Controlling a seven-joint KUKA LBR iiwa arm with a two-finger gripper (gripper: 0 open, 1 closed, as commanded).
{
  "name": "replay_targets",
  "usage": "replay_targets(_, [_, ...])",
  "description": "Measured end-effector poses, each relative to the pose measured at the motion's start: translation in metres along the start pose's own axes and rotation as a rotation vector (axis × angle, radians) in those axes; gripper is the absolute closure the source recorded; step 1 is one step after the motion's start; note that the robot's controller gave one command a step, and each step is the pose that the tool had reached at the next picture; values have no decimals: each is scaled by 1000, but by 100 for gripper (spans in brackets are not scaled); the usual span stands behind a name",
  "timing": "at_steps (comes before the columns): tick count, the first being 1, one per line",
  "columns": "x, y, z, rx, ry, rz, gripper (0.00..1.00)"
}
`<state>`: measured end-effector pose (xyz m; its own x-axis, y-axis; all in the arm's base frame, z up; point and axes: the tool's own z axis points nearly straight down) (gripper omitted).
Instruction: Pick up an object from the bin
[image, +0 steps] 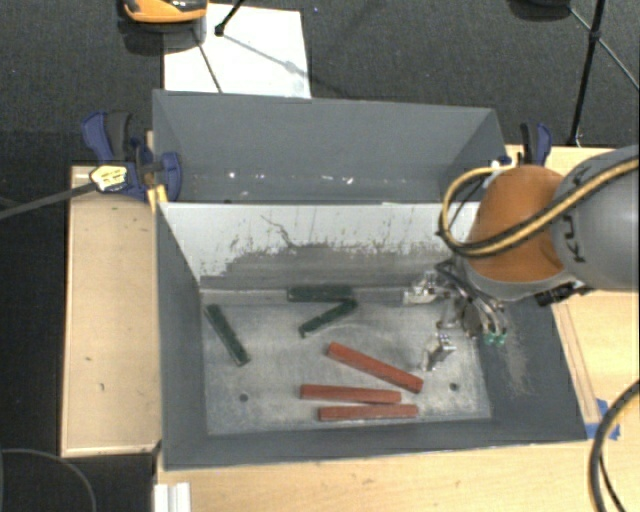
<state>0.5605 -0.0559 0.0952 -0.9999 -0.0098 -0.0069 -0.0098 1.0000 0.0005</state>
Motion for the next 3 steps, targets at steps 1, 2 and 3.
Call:
replay_targets(1, [6, 10, 23, 4, -4, -104, 0])
replay_targets(2, [39, 24, 22, 2, -9, -82, 0])
replay_targets(3, [63, 48, 21, 5, -20, -75, 0])
